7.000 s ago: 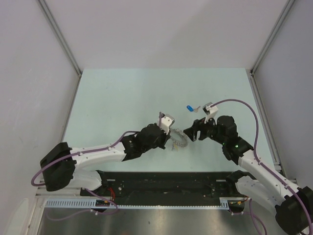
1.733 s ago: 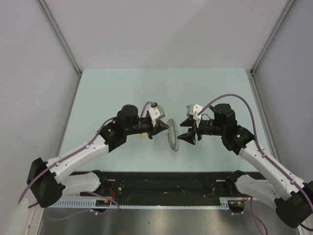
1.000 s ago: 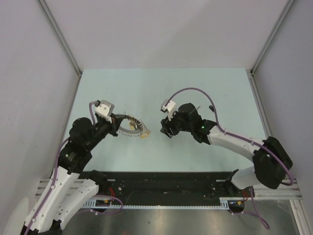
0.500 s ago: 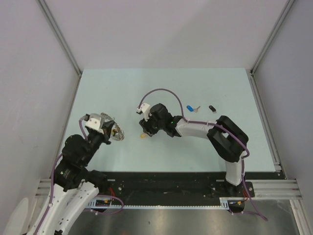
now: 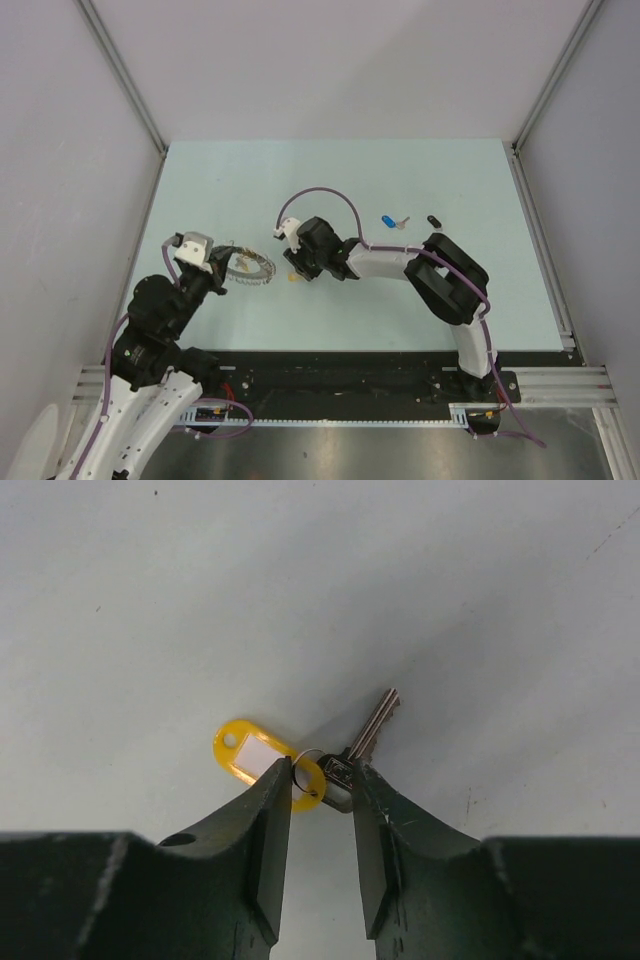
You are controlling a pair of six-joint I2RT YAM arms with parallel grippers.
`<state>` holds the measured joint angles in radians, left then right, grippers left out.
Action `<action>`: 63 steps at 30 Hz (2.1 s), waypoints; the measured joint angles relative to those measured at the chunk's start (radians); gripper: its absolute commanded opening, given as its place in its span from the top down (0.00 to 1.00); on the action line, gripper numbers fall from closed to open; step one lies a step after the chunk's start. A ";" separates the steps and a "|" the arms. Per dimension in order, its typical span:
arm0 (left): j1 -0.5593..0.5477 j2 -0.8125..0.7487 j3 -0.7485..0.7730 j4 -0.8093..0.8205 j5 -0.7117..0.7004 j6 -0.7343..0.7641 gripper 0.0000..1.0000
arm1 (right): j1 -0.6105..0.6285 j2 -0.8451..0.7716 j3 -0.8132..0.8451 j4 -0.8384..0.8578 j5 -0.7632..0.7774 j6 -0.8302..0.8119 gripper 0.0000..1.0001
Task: Put the keys on the keyring
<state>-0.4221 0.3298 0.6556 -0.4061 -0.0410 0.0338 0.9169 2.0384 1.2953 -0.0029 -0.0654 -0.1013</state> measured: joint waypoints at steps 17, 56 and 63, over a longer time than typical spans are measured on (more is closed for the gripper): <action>0.005 0.000 0.000 0.000 0.019 0.000 1.00 | -0.013 -0.155 -0.137 -0.092 0.077 -0.003 1.00; 0.010 -0.010 -0.001 0.000 0.048 0.000 0.99 | 0.026 -0.325 -0.209 -0.347 0.296 0.211 0.66; 0.010 -0.011 -0.001 0.000 0.050 0.000 0.99 | 0.068 -0.241 -0.170 -0.398 0.372 0.233 0.69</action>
<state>-0.4126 0.3191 0.6544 -0.4057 0.0090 0.0334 0.9852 1.7973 1.1252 -0.4011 0.3069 0.1314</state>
